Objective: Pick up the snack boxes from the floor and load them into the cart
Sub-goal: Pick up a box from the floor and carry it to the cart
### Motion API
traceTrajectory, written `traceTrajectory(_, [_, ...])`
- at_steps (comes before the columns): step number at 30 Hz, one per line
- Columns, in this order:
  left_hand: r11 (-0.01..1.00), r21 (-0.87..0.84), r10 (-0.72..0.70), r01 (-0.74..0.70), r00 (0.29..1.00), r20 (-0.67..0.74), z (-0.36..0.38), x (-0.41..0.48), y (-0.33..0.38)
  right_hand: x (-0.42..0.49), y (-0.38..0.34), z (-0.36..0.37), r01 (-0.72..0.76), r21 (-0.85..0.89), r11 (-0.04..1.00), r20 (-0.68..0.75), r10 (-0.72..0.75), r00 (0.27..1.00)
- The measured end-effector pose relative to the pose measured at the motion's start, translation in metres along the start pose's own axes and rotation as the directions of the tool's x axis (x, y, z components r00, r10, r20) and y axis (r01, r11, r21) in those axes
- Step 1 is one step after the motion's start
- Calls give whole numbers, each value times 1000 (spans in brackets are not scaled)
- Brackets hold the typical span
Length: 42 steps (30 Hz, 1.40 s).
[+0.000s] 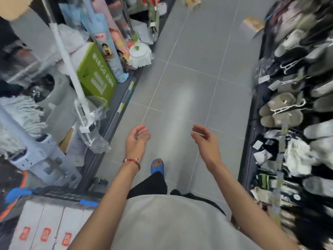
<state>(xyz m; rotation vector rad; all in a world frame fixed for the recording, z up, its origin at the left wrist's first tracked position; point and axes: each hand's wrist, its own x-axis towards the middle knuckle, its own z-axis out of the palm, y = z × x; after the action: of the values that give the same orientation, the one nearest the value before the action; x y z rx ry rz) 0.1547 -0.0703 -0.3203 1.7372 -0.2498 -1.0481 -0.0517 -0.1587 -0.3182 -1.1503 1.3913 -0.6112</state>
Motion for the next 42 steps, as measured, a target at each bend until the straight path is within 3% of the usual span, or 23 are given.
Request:
traceTrajectory(11, [983,181,-15,-23,978,206,100,156,103,146,-71,-10,-53,161,986,-216,88,972])
traceTrajectory(33, [984,177,-19,-34,957,288,483,467,325,609,-256,-149,-90,176,980,-216,127,968])
traceTrajectory(42, [962,261,-23,-83,925,379,606,624,430,783,-343,-182,-84,228,970,-317,156,935])
